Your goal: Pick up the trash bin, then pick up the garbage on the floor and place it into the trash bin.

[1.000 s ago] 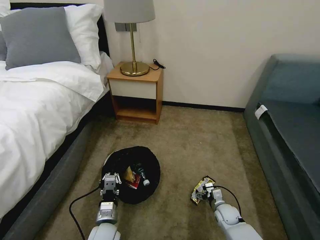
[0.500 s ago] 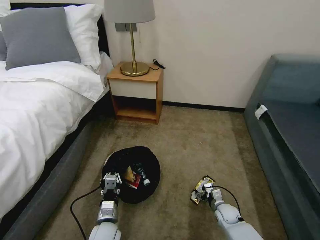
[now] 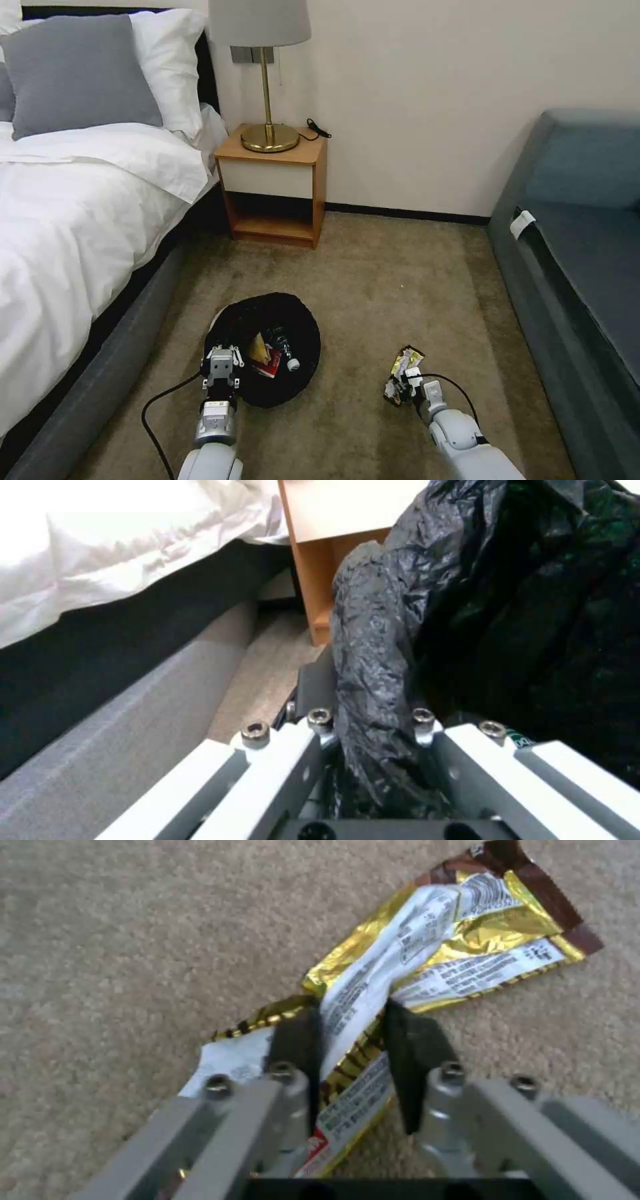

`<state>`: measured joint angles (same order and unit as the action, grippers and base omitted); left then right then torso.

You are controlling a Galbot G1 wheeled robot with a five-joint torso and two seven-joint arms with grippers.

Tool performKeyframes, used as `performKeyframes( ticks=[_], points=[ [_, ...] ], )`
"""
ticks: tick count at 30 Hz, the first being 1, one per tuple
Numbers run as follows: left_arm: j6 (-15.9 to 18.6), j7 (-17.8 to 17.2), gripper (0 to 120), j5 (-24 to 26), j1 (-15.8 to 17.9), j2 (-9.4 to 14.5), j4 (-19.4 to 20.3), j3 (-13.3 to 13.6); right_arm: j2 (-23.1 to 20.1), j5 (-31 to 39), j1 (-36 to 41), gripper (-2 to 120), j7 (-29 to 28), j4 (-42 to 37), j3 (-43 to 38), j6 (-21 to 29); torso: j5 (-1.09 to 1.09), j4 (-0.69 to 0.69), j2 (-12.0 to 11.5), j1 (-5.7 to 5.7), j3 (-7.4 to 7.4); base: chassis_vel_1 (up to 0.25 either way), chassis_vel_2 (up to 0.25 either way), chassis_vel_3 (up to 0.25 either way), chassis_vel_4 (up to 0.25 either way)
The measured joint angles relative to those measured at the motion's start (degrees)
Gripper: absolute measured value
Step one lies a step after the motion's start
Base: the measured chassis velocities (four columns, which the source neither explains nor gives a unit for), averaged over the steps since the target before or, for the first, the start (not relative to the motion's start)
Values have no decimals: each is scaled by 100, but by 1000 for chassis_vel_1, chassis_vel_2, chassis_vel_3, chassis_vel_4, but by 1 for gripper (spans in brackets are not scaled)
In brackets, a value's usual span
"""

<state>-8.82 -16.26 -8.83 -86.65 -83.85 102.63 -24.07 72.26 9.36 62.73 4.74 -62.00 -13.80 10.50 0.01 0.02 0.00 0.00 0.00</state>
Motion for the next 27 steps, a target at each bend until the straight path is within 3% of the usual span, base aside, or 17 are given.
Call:
performKeyframes(
  ticks=[2, 5, 27],
  points=[
    [0, 0, 4, 6, 4, 1, -5, -1, 0, -3, 0, 8, 20, 5, -4, -5, 0, -1, 0, 0, 0, 0, 0, 0, 0],
    [0, 0, 4, 10, 8, 1, -12, 0, -5, -6, 2, 0, 37, 13, -12, -11, -1, -1, 0, 0, 0, 0, 0, 0, 0],
    [-2, 12, 4, 55, 29, 38, -70, 8, 105, -118, -23, 0, 106, 102, -132, -192, 1, -3, -1, 0, 1, 0, 0, 0, 0]
  ],
)
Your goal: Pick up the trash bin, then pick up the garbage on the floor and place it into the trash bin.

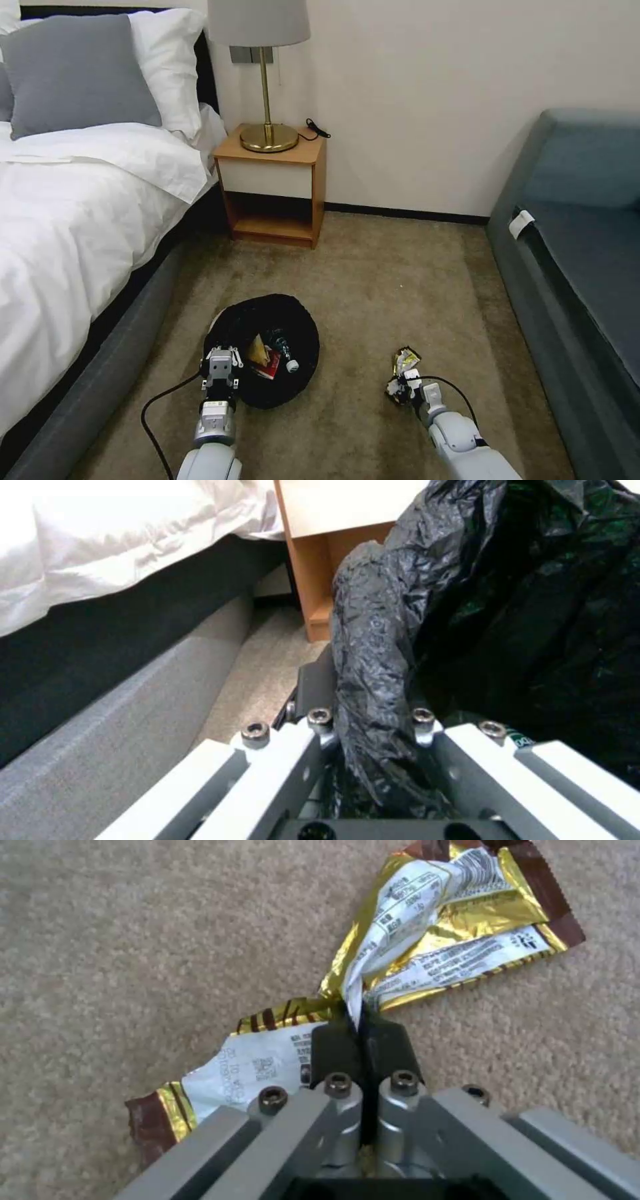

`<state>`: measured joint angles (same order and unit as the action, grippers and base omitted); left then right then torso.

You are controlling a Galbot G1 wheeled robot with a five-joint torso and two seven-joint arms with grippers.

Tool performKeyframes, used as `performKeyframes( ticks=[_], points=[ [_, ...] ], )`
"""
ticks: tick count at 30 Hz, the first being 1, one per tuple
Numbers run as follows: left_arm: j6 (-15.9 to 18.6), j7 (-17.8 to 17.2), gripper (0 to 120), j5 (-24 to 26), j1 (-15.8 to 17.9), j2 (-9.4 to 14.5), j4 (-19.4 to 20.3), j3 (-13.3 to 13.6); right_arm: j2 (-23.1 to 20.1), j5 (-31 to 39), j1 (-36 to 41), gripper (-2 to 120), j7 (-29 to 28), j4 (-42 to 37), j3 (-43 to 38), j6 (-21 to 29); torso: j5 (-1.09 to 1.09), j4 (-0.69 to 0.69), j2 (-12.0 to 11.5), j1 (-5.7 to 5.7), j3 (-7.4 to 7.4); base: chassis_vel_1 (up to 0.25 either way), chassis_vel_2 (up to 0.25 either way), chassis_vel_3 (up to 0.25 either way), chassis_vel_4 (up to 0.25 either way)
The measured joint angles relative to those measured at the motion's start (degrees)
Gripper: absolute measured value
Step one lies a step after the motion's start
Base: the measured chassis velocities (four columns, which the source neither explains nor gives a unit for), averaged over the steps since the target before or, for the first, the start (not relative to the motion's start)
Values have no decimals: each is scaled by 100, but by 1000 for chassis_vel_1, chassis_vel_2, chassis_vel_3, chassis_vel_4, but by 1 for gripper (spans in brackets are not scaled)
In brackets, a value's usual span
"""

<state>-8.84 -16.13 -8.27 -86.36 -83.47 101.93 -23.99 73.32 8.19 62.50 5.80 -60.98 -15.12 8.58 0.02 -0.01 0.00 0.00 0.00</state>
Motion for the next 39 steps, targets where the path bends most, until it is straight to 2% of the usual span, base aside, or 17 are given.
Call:
performKeyframes(
  ticks=[11, 23, 28, 33, 37, 39],
  points=[
    [-8, 5, 4, 2, 10, -16, -27, 37, -139, 110, -3, 0, 4, -686, -103, 67, -2, 1, 0, 0, 0, 0, 0, 0, 0],
    [-19, 9, 4, -88, 5, -54, -54, 108, -400, 703, 379, 0, 183, -2219, -24, 156, -2, 1, 0, 0, 0, 0, 0, 0, 0],
    [-19, 9, 4, -119, 8, -68, -54, 138, -520, 783, 578, 0, 444, -2814, 38, 108, -2, 1, 0, 0, 0, 0, 0, 0, 0],
    [-14, 9, 4, -170, 12, -86, -53, 225, -568, 952, 871, 0, 777, -3727, 155, 84, -3, 1, 0, 0, 0, 0, 0, 0, 0],
    [-9, 9, 4, -204, 23, -103, -67, 257, -559, 1015, 953, 0, 931, -3995, 215, 84, -1, 1, 0, 0, 0, 0, 0, 0, 0],
    [-7, 9, 4, -238, 24, -112, -88, 299, -585, 1060, 1033, 0, 1189, -4200, 260, 77, -3, 2, 0, 0, 0, 0, 0, 0, 0]
  ],
)
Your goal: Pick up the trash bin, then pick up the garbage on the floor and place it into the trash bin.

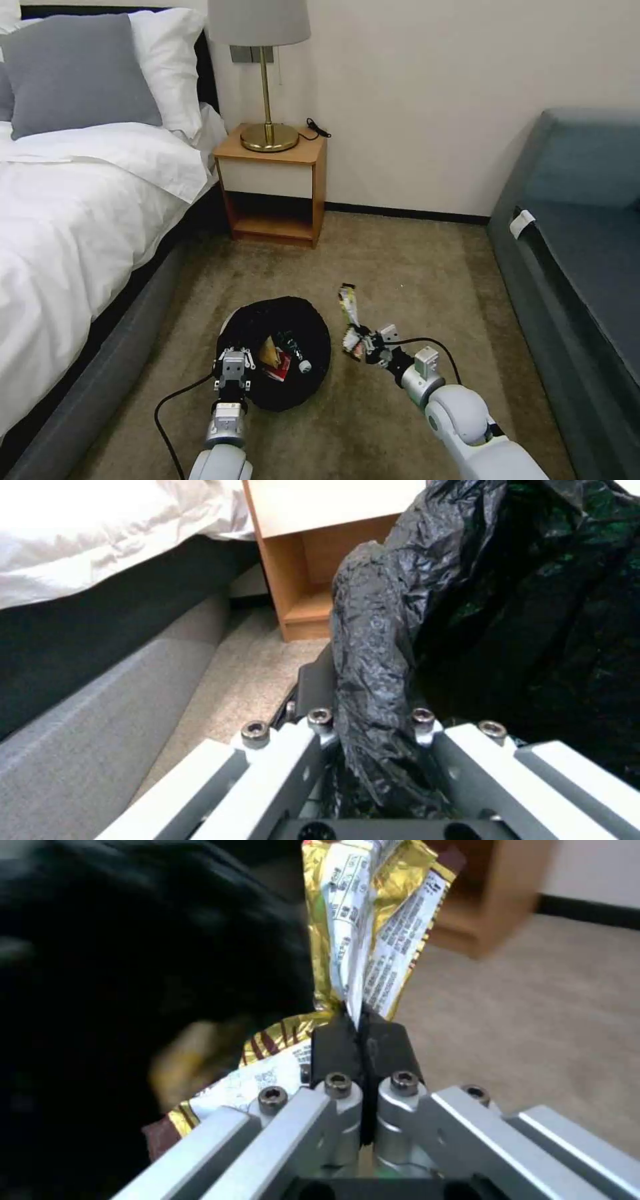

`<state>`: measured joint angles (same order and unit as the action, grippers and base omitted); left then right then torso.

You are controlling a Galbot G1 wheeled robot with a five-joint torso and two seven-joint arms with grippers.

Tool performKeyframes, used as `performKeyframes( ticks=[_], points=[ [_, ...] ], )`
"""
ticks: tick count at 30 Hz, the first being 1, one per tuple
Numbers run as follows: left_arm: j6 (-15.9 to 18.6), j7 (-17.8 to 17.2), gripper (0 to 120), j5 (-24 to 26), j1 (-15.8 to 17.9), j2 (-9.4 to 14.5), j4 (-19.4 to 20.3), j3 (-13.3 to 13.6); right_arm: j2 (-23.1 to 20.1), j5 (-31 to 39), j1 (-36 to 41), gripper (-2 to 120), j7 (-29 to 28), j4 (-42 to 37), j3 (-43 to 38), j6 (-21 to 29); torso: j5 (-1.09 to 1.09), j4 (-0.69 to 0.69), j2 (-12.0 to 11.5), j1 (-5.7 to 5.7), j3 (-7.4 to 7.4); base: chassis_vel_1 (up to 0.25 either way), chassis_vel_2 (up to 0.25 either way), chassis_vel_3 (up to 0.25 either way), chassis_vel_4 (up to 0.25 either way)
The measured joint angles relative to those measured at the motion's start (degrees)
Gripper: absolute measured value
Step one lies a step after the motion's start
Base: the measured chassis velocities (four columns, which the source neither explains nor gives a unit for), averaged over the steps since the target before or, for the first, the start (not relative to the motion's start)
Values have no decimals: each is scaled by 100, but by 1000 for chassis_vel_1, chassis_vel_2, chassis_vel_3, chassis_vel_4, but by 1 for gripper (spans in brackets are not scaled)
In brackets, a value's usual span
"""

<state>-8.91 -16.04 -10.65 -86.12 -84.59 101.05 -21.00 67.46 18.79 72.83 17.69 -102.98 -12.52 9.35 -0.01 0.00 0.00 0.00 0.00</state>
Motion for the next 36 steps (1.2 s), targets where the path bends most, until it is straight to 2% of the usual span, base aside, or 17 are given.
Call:
performKeyframes(
  ticks=[11, 17, 25, 27, 36],
  points=[
    [1, -5, 4, -122, -17, -46, -27, 107, -119, 57, 266, 0, 482, -74, 214, -143, 0, -1, 0, 0, 0, 0, 0, 0, 0],
    [1, 57, 4, -136, -39, -87, 24, 143, 33, -26, 313, 0, 653, -22, 412, -241, 1, -1, 0, 0, 0, 0, 0, 0, 0],
    [29, 62, 4, -137, -90, -126, 154, 167, 214, -22, 117, 0, 585, 167, 577, -229, 0, -1, 0, 0, 0, 0, 0, 0, 0],
    [43, 64, 4, -123, -123, -125, 204, 169, 402, -27, -75, 0, 495, 473, 658, -219, 0, 0, 0, 0, 0, 0, 0, 0, 0],
    [57, 65, 4, -87, -127, -99, 253, 158, 646, -96, -357, 0, 209, 1072, 727, -228, 0, 0, 0, 0, 0, 0, 0, 0, 0]
  ],
)
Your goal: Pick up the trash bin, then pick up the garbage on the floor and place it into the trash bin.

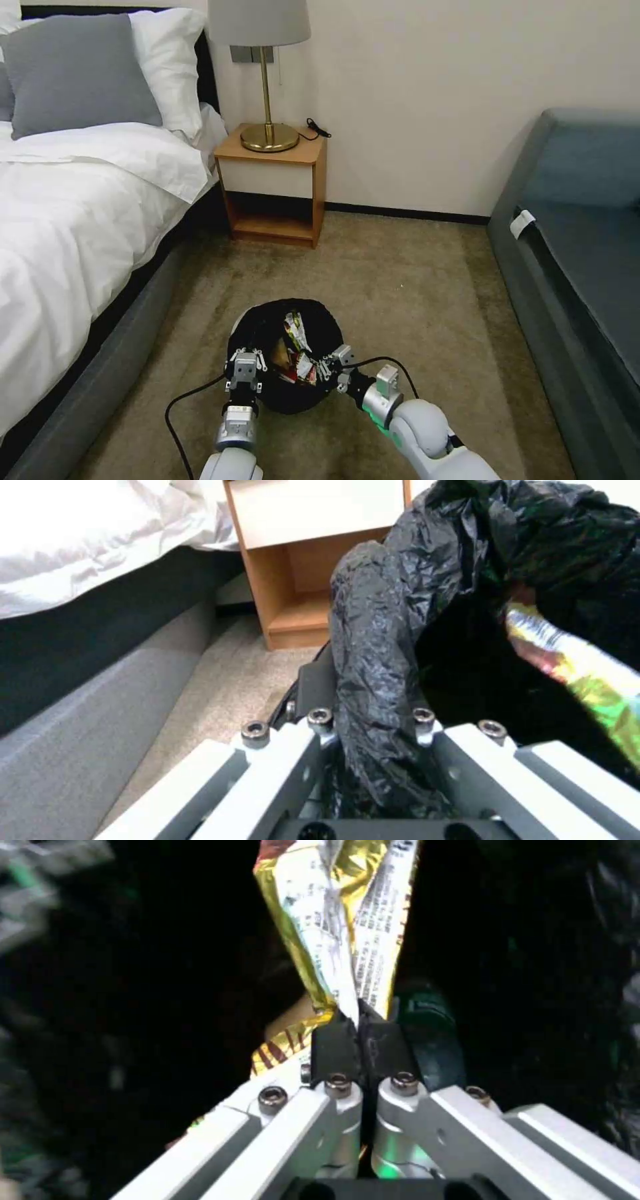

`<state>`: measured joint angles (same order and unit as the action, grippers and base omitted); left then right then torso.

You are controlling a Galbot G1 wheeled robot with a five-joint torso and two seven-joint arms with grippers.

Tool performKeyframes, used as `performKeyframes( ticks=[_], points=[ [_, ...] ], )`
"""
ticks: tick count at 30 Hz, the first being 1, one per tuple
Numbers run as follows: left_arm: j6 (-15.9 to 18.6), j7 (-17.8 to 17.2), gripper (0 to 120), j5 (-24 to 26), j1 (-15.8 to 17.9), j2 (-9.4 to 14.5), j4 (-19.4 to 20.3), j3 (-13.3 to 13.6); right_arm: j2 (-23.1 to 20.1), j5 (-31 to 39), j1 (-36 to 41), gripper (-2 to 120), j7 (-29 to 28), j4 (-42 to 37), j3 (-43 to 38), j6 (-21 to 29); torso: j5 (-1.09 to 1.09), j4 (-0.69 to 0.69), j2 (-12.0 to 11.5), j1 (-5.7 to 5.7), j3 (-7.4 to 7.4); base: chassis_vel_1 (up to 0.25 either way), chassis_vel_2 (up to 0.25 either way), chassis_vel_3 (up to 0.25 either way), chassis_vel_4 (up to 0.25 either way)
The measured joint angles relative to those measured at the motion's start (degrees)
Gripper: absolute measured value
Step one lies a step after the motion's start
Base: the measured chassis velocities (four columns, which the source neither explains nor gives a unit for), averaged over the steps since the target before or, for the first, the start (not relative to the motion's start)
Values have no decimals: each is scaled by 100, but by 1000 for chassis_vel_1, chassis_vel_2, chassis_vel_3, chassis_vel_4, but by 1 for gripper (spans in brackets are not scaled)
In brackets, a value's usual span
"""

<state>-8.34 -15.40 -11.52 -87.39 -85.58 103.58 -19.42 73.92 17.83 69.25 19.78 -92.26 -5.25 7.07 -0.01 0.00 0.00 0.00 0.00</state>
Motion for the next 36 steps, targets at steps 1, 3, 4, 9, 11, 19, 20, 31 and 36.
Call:
performKeyframes(
  ticks=[1, 3, 4, 9, 11, 19, 20, 31, 36],
  points=[
    [1, 0, 4, 0, 0, 0, 0, 14, 21, -10, -32, 0, -62, 59, 8, 0, 0, 0, 0, 0, 0, 0, 0, 0, 0],
    [2, 0, 4, 0, 2, -3, 0, 34, 46, -35, -63, 0, -112, 111, 12, 0, 0, 0, 0, 0, 0, 0, 0, 0, 0],
    [3, 1, 4, -1, 3, -7, -4, 51, 68, -73, -86, 0, -143, 148, 18, 0, 0, 0, 0, 0, 0, 0, 0, 0, 0],
    [31, 2, 4, -12, 50, -49, -27, 111, 157, -204, -157, 13, -279, 254, 77, 1, 0, 0, 0, 0, 0, 0, 0, 0, 0],
    [51, 2, 4, -13, 66, -57, -27, 128, 186, -243, -175, 20, -311, 285, 104, 2, 1, 0, 0, 0, 0, 0, 0, 0, 0],
    [90, 3, 4, -20, 91, -64, -12, 179, 353, -332, -274, 50, -427, 515, 218, 8, 2, 0, 0, 0, 0, 0, 0, 0, 0],
    [90, 3, 4, -19, 91, -62, -12, 180, 364, -333, -282, 53, -438, 531, 224, 8, 2, 0, 0, 0, 0, 0, 0, 0, 0],
    [91, 2, 4, -5, 135, -54, -112, 161, 283, -235, -229, 89, -477, 294, 158, 6, 0, 0, 0, 0, 0, 0, 0, 0, 0],
    [91, -16, 4, -8, 174, -58, -197, 138, 170, -200, 14, 99, -479, -17, 46, -48, 1, -1, 0, 0, 0, 0, 0, 0, 0]
  ],
)
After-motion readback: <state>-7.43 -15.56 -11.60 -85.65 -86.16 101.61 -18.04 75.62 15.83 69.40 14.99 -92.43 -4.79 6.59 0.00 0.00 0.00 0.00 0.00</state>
